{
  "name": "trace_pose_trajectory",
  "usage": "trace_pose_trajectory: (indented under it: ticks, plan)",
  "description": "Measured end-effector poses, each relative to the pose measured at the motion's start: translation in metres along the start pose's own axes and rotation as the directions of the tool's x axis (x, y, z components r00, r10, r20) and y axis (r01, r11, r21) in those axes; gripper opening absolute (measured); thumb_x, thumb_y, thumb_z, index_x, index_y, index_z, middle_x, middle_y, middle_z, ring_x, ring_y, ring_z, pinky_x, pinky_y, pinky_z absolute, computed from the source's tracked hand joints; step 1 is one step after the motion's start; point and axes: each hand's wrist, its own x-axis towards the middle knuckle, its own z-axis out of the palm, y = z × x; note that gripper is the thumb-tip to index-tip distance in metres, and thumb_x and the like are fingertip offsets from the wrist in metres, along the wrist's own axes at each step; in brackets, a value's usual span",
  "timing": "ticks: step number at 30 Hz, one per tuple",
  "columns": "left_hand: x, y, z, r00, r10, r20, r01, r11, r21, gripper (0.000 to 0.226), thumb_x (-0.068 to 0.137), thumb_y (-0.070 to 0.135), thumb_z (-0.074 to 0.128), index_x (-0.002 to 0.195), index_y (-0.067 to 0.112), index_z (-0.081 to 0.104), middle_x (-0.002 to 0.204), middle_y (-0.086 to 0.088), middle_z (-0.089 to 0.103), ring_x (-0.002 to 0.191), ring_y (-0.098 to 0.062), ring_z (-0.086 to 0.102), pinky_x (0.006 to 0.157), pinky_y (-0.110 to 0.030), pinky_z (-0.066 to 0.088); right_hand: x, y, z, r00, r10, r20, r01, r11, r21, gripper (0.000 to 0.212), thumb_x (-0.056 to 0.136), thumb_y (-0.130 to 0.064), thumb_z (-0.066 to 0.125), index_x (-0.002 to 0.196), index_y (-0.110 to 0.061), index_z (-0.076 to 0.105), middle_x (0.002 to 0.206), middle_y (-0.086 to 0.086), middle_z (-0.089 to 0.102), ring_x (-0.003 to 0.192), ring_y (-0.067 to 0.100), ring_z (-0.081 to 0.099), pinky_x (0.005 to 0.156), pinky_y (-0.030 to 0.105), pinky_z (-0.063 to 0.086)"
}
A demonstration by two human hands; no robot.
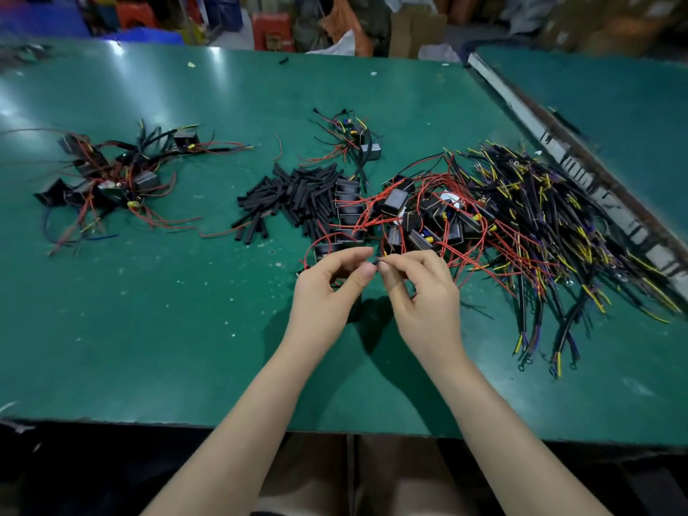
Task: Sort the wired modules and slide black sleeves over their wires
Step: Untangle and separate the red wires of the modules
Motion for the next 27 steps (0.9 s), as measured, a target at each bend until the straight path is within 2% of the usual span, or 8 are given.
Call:
trace_pose_trajectory:
  ticks: [6,13,18,24,27]
  plan:
    - [0.004,-0.003,0.0,0.997,0.079,0.017,-0.08,0.994,0.077,0.018,0.088,0.026,0.066,0.096,0.042,0.068,0.097,0.015,0.071,0.095,-0.002,0.063,0.089,-0.027,0.049,0.002,0.004,0.004,1.0,-0.028,-0.01,0.028,1.0,0.005,0.017,0.091,-0.014,0.06,0.097,-0.003,0.071,0.088,0.005,0.059,0.081,0.025,0.058,0.073,0.034,0.048]
    - [0.01,-0.006,0.0,0.994,0.109,0.012,-0.11,0.983,0.146,0.018,0.088,0.022,0.066,0.091,0.038,0.071,0.093,0.016,0.071,0.091,-0.002,0.063,0.085,-0.026,0.05,0.001,0.007,0.005,0.997,-0.067,0.036,0.07,0.994,-0.087,0.014,0.091,-0.007,0.06,0.098,0.0,0.071,0.09,0.01,0.059,0.084,0.028,0.058,0.073,0.032,0.046]
    - [0.017,-0.007,-0.001,0.989,0.139,0.055,-0.147,0.969,0.197,0.02,0.087,0.019,0.066,0.093,0.038,0.069,0.096,0.018,0.069,0.093,-0.003,0.063,0.09,-0.027,0.048,0.003,0.01,0.008,0.998,-0.032,0.057,0.038,0.993,-0.112,0.014,0.093,-0.009,0.059,0.1,-0.002,0.07,0.092,0.009,0.058,0.084,0.026,0.057,0.069,0.034,0.047]
    - [0.015,-0.005,0.0,0.989,0.149,0.02,-0.149,0.963,0.224,0.013,0.086,0.018,0.068,0.092,0.03,0.07,0.088,0.023,0.067,0.084,0.004,0.062,0.082,-0.012,0.046,0.002,0.007,0.006,0.999,-0.01,0.05,0.014,0.997,-0.07,0.015,0.094,-0.011,0.057,0.099,-0.004,0.069,0.093,0.008,0.058,0.081,0.021,0.057,0.069,0.036,0.047]
    - [0.014,-0.004,0.001,0.987,0.152,0.043,-0.158,0.951,0.264,0.01,0.087,0.021,0.067,0.088,0.031,0.07,0.086,0.02,0.068,0.081,0.005,0.06,0.079,-0.012,0.045,0.002,0.008,0.005,0.999,0.02,0.033,-0.019,0.999,-0.048,0.014,0.094,-0.012,0.057,0.099,-0.005,0.069,0.093,0.005,0.057,0.08,0.014,0.054,0.069,0.033,0.045]
